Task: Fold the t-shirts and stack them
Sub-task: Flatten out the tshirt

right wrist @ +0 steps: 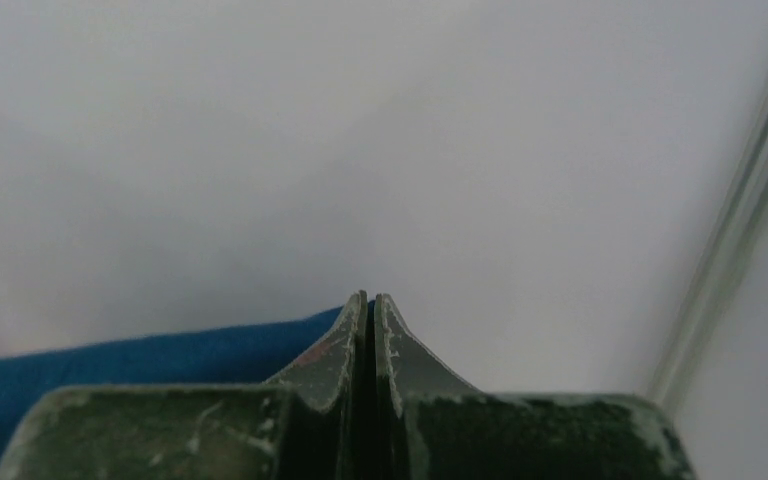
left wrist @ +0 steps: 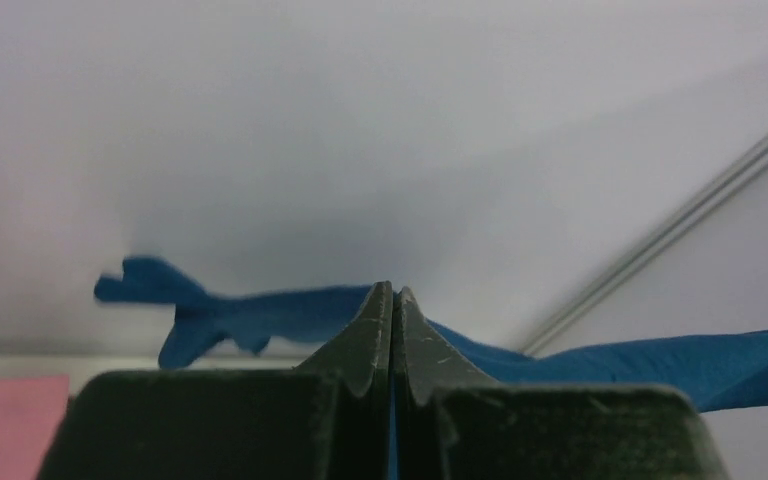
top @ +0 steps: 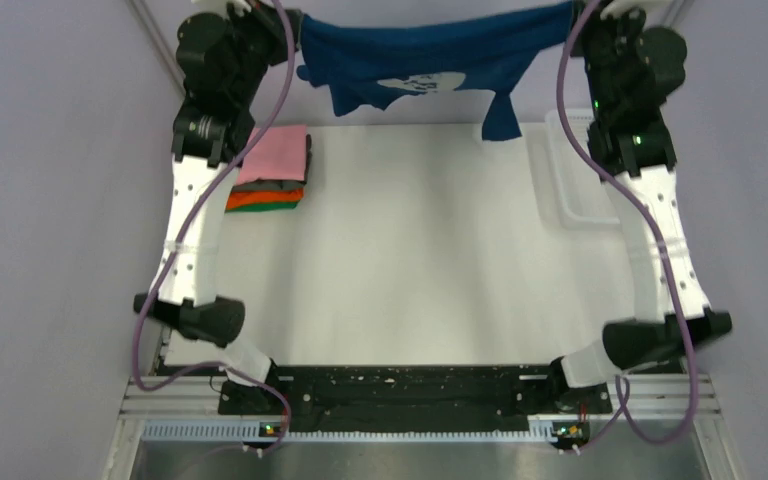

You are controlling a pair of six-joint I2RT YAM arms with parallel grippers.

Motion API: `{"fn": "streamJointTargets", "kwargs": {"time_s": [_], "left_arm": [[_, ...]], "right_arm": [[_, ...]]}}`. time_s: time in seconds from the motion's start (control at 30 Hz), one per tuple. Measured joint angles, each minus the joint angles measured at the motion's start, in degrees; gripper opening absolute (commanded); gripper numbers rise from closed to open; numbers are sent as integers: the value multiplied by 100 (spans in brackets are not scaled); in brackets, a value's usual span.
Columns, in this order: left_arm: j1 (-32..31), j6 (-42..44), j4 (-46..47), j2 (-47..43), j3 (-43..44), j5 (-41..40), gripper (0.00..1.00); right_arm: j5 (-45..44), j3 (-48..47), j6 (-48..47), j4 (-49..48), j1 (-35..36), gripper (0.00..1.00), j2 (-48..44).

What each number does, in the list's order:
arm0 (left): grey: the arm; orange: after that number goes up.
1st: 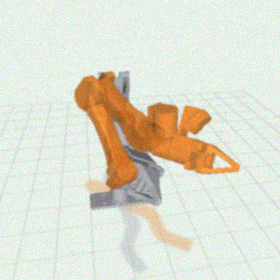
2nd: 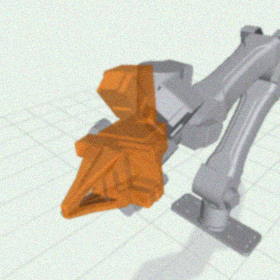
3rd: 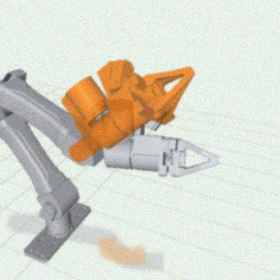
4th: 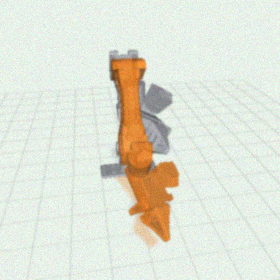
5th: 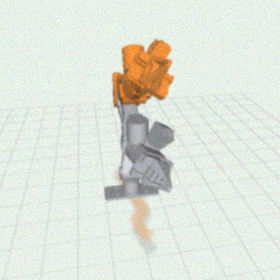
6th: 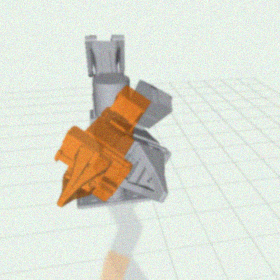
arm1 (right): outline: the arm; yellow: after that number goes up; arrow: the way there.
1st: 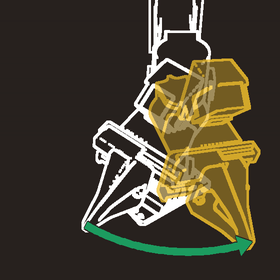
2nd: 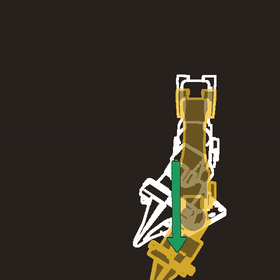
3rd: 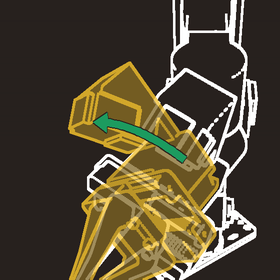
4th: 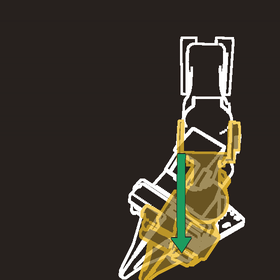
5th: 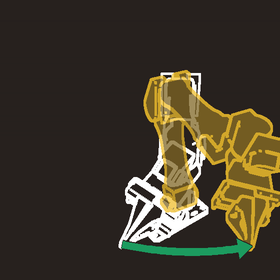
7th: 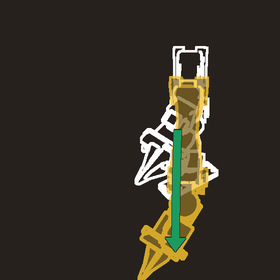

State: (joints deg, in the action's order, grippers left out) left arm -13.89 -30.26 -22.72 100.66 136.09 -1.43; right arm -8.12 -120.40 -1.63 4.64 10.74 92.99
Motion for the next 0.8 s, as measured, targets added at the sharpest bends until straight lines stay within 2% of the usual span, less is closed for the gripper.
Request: {"fn": "streamJointTargets", "kwargs": {"time_s": [0.1,0.23,0.43,0.5,0.57,0.67,0.8], "left_arm": [[0,-57,297,-1104,-1749,273,0],[-7,-308,817,-2723,-4900,511,0],[-201,-1147,1060,-3751,-8625,549,0],[-376,-1499,953,-3794,-9455,597,0],[-570,-1720,686,-3794,-9866,643,0],[-1025,-1991,238,-3825,-10050,533,0],[-1604,-2435,249,-3974,-10500,555,0]], "right_arm": [[197,1974,42,-59,2,0,-1456],[385,4100,372,85,2,0,-2949],[479,6763,1609,831,2,0,-4363],[365,7466,2063,1314,2,0,-4651],[243,7879,2393,1856,2,0,-4841],[164,8220,2730,2529,2,0,-5110],[85,8601,3136,3141,15,0,-5523]]}}
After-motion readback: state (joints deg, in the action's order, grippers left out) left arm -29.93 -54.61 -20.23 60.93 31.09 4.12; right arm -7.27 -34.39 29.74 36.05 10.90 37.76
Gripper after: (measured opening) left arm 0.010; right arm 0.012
